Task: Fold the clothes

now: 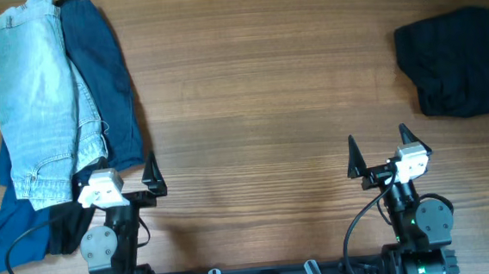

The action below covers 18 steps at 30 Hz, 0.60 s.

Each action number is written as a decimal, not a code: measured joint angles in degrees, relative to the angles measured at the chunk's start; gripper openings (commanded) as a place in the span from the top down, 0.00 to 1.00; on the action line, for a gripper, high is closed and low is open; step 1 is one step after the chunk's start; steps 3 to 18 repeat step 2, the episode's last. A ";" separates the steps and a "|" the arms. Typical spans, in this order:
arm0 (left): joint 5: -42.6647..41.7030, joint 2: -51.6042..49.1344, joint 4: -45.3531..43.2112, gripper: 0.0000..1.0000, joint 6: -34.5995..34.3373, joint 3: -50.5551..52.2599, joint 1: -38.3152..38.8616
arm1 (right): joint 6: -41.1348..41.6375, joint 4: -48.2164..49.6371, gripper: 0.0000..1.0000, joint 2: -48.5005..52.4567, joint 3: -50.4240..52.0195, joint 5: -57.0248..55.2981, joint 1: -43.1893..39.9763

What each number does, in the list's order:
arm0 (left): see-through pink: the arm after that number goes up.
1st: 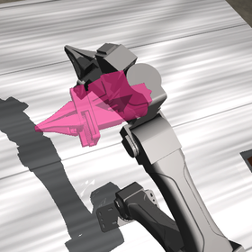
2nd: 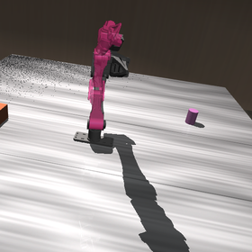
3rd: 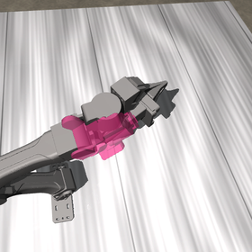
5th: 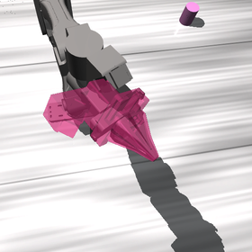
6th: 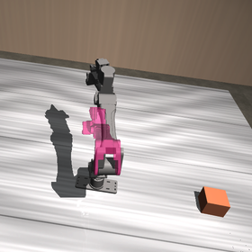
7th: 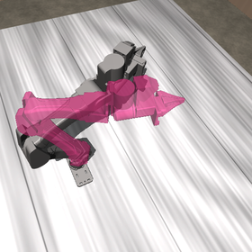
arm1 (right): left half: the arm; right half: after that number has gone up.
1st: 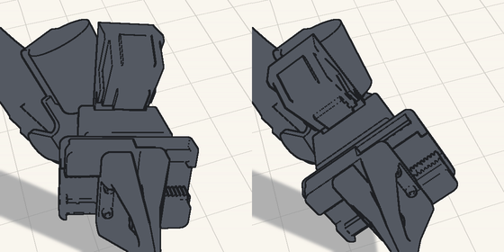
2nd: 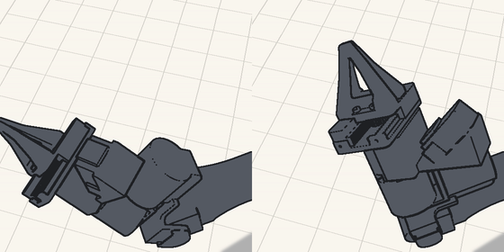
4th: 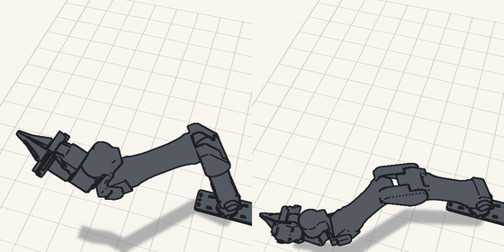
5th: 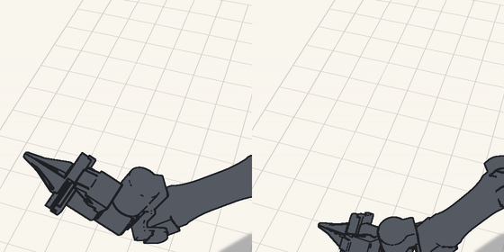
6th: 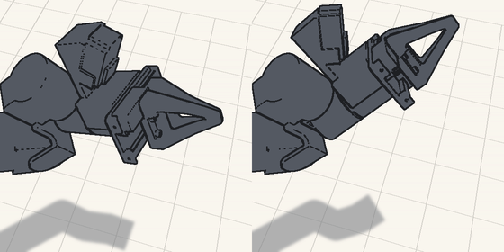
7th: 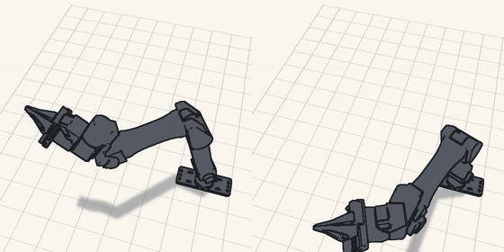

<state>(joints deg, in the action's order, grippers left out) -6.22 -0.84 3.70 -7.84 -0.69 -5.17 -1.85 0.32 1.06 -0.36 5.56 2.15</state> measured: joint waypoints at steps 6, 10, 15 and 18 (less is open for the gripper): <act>0.00 0.00 0.00 0.00 0.00 0.00 0.00 | 0.00 0.00 0.00 0.00 0.00 0.00 0.00; 0.00 0.00 0.00 0.00 0.00 0.00 0.00 | 0.00 0.00 0.00 0.00 0.00 0.00 0.00; 0.00 0.00 0.00 0.00 0.00 0.00 0.00 | 0.00 0.00 0.00 0.00 0.00 0.00 0.00; 0.00 0.00 0.00 0.00 0.00 0.00 0.00 | 0.00 0.00 0.00 0.00 0.00 0.00 0.00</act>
